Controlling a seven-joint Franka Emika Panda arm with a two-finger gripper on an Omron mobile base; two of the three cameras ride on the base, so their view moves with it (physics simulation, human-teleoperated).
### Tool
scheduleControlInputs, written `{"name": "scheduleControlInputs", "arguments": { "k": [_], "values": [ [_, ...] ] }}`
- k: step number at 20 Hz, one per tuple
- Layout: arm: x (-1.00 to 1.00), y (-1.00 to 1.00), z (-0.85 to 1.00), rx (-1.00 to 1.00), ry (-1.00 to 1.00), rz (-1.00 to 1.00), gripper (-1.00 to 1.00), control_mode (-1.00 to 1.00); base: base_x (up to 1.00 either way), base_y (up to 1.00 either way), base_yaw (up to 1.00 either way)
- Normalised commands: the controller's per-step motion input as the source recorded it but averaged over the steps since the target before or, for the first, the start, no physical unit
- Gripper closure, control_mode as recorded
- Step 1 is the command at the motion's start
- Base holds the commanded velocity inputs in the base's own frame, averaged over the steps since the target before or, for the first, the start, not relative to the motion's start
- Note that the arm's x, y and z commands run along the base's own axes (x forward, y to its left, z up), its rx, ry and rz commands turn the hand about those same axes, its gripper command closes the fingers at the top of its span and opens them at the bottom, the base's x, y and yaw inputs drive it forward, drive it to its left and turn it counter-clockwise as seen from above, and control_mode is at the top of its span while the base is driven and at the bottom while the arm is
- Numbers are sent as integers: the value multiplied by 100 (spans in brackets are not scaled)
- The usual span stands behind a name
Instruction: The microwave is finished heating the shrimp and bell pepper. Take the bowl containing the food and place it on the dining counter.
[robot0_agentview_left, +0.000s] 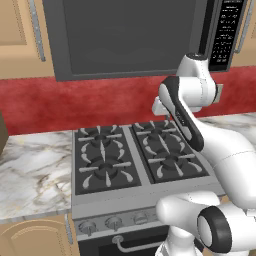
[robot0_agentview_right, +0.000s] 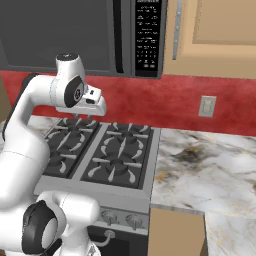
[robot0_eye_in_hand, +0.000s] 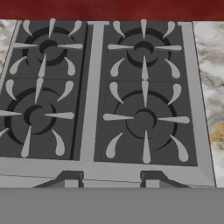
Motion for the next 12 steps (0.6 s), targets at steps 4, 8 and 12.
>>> {"name": "scheduleControlInputs", "arguments": {
  "k": [4, 8, 12],
  "values": [
    [6, 0, 0, 0, 0, 0, -100, -100, 0, 0, 0],
    [0, 0, 0, 0, 0, 0, -100, -100, 0, 0, 0],
    [0, 0, 0, 0, 0, 0, -100, -100, 0, 0, 0]
  ]
}}
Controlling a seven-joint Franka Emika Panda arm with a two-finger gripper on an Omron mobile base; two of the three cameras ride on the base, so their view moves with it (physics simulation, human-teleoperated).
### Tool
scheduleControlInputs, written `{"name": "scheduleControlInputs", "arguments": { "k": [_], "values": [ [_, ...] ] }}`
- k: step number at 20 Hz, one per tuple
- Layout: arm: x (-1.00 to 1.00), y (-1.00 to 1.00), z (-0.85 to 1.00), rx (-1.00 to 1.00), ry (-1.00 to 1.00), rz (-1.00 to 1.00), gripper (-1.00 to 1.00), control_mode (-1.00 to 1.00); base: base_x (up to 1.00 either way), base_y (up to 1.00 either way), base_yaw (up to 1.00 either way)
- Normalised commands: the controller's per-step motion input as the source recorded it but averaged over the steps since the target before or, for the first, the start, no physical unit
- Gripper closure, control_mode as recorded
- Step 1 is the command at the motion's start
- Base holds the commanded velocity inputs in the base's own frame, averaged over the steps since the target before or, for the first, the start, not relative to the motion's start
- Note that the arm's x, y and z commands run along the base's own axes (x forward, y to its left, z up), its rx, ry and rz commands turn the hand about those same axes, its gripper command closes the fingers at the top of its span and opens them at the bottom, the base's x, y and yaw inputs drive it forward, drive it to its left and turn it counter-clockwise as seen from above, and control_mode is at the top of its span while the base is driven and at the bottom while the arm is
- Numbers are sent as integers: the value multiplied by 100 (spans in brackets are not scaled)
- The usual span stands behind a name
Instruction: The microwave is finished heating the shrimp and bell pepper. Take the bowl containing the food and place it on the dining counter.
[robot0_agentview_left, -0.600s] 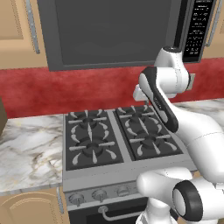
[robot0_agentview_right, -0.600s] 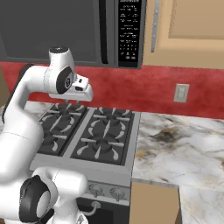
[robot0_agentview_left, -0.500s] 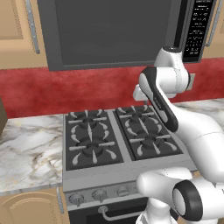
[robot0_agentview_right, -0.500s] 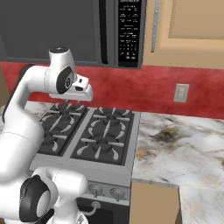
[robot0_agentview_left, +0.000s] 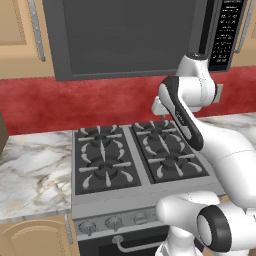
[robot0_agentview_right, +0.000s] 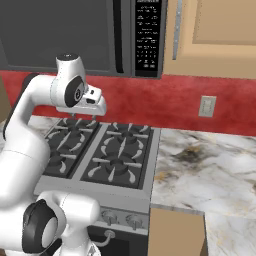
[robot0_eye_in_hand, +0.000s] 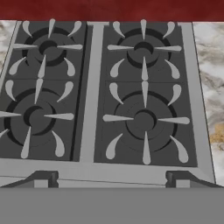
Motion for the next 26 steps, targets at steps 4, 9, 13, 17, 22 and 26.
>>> {"name": "scheduleControlInputs", "arguments": {
  "k": [4, 9, 13, 17, 22, 26],
  "values": [
    [-12, 0, 0, 0, 0, 0, -100, -100, 0, 0, 0],
    [-23, -4, 0, 0, -1, 0, -100, -100, 0, 0, 0],
    [-43, -31, 0, 0, -4, 0, -100, -100, 0, 0, 0],
    [-25, -37, 0, 0, -4, 0, -100, -100, 0, 0, 0],
    [-1, -25, 0, 0, 0, 0, -100, -100, 0, 0, 0],
    [0, 0, 0, 0, 0, 0, -100, -100, 0, 0, 0]
  ]
}}
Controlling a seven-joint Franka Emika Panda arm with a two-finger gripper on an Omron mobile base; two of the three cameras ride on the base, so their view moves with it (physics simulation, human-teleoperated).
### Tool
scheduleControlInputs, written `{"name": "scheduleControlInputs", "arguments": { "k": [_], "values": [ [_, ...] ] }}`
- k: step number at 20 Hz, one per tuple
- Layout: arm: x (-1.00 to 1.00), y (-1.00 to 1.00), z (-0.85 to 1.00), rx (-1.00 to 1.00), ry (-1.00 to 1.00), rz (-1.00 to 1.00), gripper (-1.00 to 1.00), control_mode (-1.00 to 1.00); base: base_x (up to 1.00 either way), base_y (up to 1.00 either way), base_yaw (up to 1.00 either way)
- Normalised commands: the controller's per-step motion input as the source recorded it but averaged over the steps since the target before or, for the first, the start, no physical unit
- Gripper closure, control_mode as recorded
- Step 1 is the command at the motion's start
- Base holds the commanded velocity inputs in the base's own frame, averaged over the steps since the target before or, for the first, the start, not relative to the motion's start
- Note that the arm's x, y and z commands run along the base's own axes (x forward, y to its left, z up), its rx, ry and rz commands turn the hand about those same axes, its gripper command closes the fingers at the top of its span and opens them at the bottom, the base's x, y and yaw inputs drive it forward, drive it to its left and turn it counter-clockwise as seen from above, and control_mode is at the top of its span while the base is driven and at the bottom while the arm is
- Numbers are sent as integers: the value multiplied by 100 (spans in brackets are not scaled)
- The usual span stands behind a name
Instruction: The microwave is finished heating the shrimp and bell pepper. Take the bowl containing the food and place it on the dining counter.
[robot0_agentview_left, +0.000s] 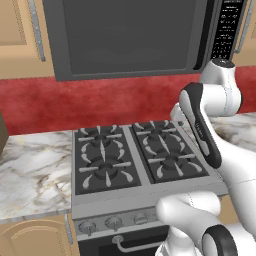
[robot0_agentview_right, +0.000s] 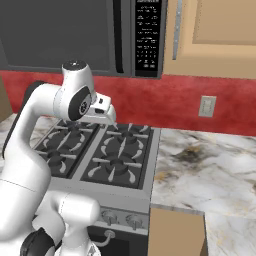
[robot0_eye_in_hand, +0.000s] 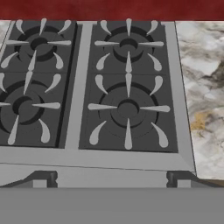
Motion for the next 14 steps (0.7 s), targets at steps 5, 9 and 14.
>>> {"name": "scheduleControlInputs", "arguments": {
  "k": [5, 9, 14],
  "values": [
    [0, 0, 0, 0, 0, 0, -100, -100, 0, 0, 0],
    [0, 0, 0, 0, 0, 0, -100, -100, 0, 0, 0],
    [0, 0, 0, 0, 0, 0, -100, -100, 0, 0, 0]
  ]
}}
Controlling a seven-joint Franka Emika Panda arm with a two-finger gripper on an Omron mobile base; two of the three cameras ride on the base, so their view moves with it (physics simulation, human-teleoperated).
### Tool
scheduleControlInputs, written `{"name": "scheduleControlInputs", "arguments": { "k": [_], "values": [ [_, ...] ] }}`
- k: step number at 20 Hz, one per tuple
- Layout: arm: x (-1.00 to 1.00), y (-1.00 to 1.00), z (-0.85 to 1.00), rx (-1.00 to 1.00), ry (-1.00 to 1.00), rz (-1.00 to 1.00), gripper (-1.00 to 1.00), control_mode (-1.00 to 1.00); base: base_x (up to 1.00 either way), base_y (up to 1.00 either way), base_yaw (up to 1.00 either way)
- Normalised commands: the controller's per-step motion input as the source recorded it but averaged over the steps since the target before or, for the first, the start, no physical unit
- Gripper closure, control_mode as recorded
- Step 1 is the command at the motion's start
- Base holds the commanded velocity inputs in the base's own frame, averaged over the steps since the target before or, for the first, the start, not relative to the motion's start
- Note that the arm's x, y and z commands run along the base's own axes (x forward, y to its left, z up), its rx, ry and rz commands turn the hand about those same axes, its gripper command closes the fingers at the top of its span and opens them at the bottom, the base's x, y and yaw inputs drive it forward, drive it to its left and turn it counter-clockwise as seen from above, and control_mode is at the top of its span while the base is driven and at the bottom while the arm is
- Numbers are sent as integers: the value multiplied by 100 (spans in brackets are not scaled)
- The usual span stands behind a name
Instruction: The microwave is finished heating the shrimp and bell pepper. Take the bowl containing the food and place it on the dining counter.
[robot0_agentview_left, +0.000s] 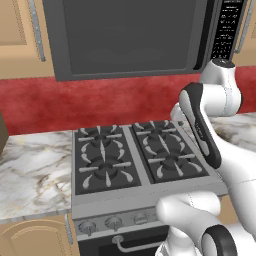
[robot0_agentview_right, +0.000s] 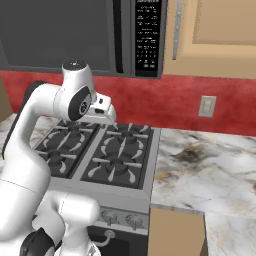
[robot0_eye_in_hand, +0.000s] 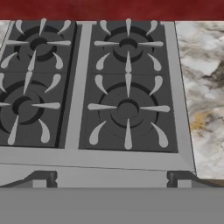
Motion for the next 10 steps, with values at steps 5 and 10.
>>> {"name": "scheduleControlInputs", "arguments": {
  "k": [5, 10],
  "values": [
    [0, -9, 0, 0, 0, 0, -100, 100, -1, -21, 0],
    [0, 0, 0, 0, 0, 0, -100, 100, -6, -43, 0]
  ]
}}
